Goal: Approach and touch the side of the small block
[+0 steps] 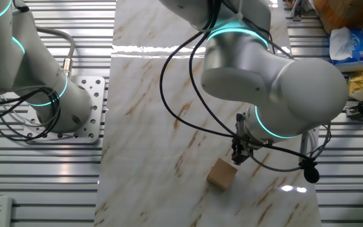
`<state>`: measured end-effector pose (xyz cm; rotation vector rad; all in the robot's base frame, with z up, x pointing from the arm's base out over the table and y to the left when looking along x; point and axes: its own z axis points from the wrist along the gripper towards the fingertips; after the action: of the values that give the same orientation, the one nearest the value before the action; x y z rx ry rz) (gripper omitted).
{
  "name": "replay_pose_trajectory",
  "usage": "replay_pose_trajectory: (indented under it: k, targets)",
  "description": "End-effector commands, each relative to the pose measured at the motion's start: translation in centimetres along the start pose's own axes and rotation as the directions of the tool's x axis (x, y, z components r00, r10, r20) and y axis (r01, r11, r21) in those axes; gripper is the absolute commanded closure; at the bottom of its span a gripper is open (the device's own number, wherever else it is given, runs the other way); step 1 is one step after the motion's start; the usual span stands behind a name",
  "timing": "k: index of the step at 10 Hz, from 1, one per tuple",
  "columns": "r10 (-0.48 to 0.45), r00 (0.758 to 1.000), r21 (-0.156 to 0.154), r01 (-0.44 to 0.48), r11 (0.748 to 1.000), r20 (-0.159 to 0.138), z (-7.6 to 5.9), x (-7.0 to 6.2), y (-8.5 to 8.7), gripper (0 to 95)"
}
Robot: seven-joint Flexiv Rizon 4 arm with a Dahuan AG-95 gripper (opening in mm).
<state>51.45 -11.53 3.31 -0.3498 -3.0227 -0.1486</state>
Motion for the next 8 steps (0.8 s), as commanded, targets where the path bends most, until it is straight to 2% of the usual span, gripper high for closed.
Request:
replay_pose_trajectory:
  k: [1,8]
  targets:
    - [-0.002,1.0,-0.004,0.002,1.0,0.0,0.0,-0.12,0.04,19.0]
    - [-0.031,0.999,0.004,0.031,1.0,-0.014,-0.4,-0.49,-0.77,19.0]
